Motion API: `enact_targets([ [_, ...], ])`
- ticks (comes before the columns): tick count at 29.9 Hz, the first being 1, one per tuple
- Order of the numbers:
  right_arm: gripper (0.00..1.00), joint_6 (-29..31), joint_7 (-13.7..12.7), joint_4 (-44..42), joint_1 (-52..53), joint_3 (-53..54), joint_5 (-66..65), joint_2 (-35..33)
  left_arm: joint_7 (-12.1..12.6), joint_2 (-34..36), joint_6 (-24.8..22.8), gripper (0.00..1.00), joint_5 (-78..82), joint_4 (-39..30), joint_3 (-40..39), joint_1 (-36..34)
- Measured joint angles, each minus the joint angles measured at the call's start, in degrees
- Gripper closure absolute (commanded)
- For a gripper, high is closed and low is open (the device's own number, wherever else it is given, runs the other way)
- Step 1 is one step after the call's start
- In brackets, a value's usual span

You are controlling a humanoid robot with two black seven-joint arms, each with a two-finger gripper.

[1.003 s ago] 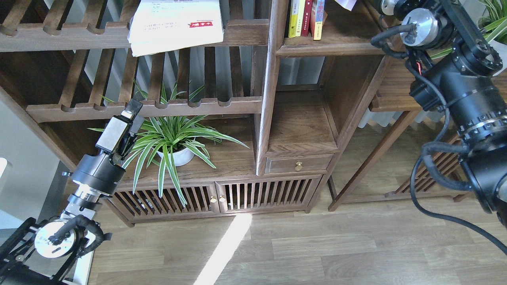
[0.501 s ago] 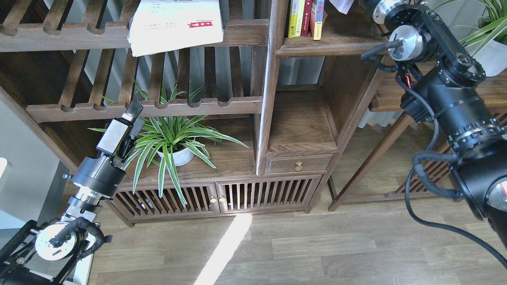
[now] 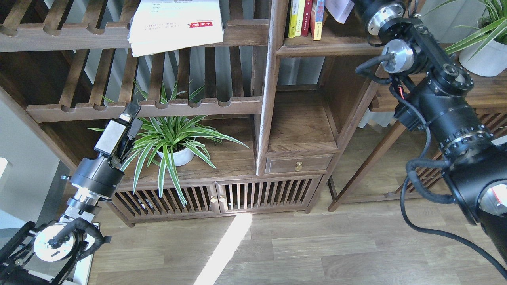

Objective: Organize books on shelf

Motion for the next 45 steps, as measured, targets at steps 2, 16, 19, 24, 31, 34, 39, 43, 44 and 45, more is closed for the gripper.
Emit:
enact_targets([
  [2,0.94,0.1,0.1,-0.6,0.0,-0.1,0.0,0.1,0.0,0.0,0.0,0.01,0.0,-0.1,-0.1,0.0],
  [16,0.93,0.3,2.2,-5.0,0.2,0.5,0.0,1.1,0.2,0.0,0.0,0.01,0.3,-0.8,0.0,0.2],
  [19,0.90,0.3,2.3,-5.1,0.3,0.5,0.0,1.4,0.2,0.0,0.0,0.01,0.3,-0.9,0.0,0.2],
  [24,0.81,0.3,2.4,-5.4,0.4,0.5,0.0,2.0,0.1,0.0,0.0,0.01,0.3,-1.1,-0.1,0.3],
  [31,0.70,0.2,2.2,-5.4,0.4,0.3,0.0,3.6,0.1,0.0,0.0,0.01,0.4,-1.1,-0.4,0.5],
  [34,0.68,0.1,1.7,-5.4,0.6,-0.1,0.0,4.5,0.1,0.0,0.0,0.01,0.4,-1.1,-0.4,1.1],
  [39,0.61,0.0,1.3,-5.4,1.0,-0.3,0.0,4.7,0.2,-0.1,0.0,0.01,0.5,-1.1,-0.3,1.5],
  [43,0.57,-0.4,1.3,-5.3,1.1,-0.4,0.0,4.7,0.2,-0.1,0.0,0.01,0.5,-1.0,-0.3,1.5],
  [44,0.57,-0.5,1.3,-5.2,1.1,-0.4,0.1,4.7,0.2,-0.1,0.0,0.01,0.5,-1.0,-0.3,1.5],
  [45,0.57,-0.5,1.3,-5.1,1.1,-0.4,0.0,4.7,0.2,-0.1,0.0,0.01,0.5,-1.0,-0.3,1.5],
])
